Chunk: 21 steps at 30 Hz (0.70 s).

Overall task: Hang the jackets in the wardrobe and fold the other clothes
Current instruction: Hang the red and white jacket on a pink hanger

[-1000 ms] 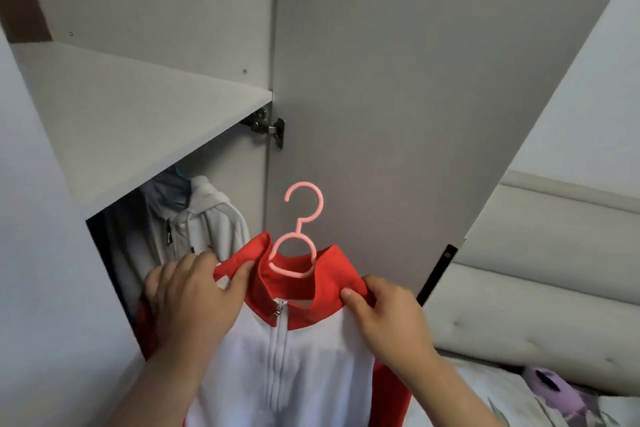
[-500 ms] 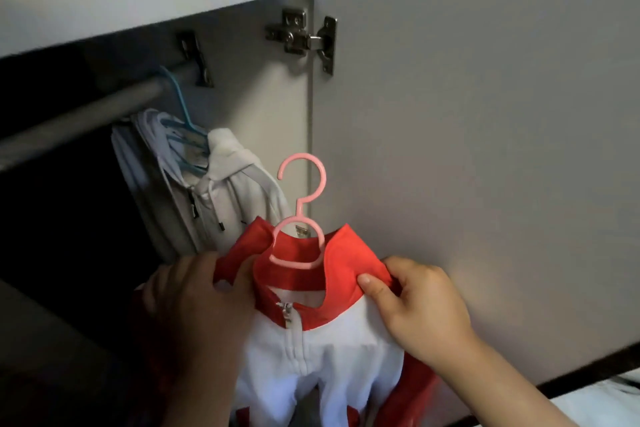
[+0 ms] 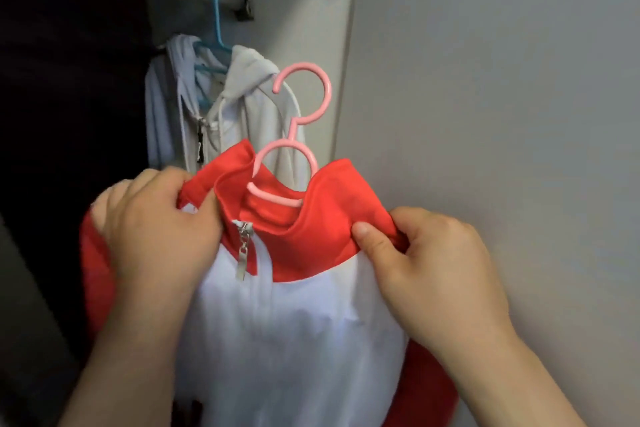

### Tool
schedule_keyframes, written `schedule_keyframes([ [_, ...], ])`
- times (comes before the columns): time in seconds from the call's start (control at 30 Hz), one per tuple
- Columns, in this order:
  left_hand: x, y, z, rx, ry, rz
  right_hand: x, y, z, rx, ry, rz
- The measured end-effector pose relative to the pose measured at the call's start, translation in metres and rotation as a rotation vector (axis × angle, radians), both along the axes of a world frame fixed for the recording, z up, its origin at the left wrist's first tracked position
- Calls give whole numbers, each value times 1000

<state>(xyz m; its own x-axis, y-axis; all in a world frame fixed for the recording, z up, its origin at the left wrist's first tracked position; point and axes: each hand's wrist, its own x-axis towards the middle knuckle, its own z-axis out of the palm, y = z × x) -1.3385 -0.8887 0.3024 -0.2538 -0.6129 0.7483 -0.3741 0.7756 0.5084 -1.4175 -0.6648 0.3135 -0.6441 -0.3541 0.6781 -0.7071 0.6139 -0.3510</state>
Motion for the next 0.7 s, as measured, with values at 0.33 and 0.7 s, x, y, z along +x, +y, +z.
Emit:
schedule_keyframes([
  [0.33, 45, 20, 11, -42, -32, -53, 9, 9, -4, -72, -150, 201],
  [0.7, 57, 2, 76, 0, 195, 17, -2, 15, 24, -377, -383, 461],
])
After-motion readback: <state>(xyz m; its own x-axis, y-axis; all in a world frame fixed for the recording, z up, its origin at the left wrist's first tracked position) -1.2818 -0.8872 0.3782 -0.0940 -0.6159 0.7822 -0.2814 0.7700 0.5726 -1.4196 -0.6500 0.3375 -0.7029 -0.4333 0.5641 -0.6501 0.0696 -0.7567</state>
